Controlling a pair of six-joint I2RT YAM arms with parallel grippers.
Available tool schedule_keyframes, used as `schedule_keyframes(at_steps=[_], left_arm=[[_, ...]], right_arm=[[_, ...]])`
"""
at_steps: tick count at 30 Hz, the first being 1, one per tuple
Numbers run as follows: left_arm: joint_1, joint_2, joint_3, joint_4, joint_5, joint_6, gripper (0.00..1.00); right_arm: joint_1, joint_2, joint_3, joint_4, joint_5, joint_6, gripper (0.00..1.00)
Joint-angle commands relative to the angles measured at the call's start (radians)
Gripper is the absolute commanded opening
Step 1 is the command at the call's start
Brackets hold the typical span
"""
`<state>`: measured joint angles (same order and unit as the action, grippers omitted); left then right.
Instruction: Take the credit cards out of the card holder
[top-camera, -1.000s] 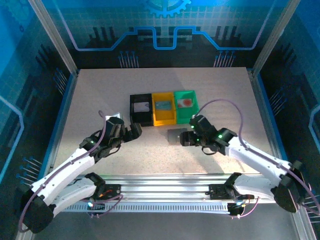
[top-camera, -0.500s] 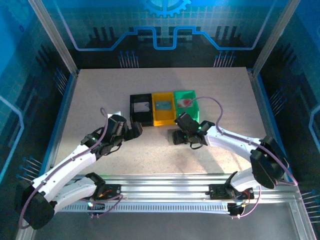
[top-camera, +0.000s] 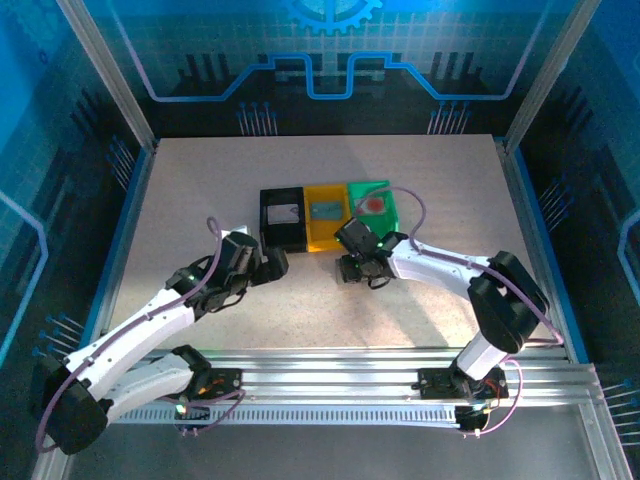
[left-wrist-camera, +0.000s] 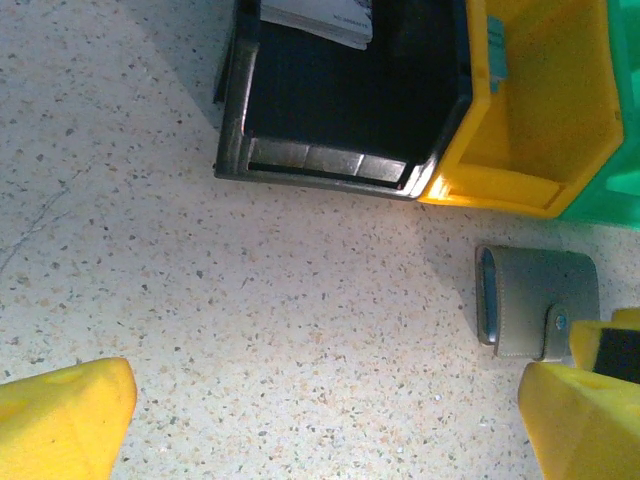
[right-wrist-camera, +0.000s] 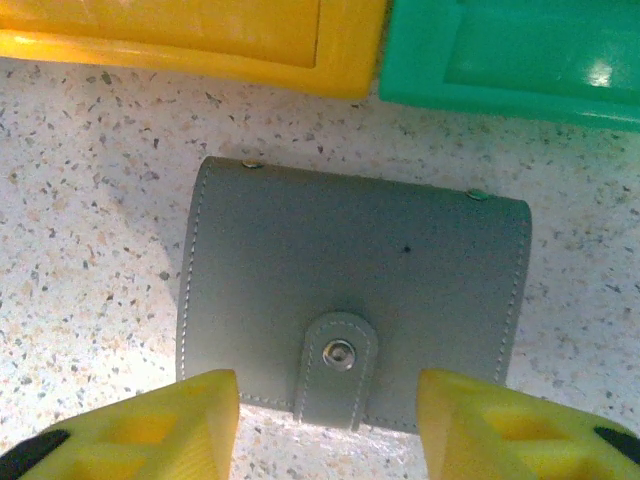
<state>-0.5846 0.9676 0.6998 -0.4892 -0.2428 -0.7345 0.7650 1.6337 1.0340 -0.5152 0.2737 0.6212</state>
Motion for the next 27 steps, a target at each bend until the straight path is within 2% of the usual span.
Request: schedule_keyframes(at_steps=[1,8,14,22,27], left_arm=[[-0.018,0.002,0.015,-0.006,-0.003,-0.003,0.99],[-0.041,0.005,0.005,-0.002,-0.003,-0.013,0.99],[-0.054,0.013,0.015,-0.003,0.003,-0.013,0.99],[-0.079,0.034,0.024,-0.006,-0.003,-0.013,0.99],[-0.091,0.05,0.024,0.0,0.0,-0.017,0.99]], right_arm=[[0.007,0.038,0.032,-0.007,0.008,0.008,0.45],[0.005,0.062,0.016,-0.004,0.042,0.04,0.43],[0.001,0.096,0.009,-0.003,0.037,0.053,0.36],[-0.001,0.078,-0.029,0.004,0.047,0.074,0.32],[-0.001,0.09,-0.032,0.003,0.041,0.071,0.23]])
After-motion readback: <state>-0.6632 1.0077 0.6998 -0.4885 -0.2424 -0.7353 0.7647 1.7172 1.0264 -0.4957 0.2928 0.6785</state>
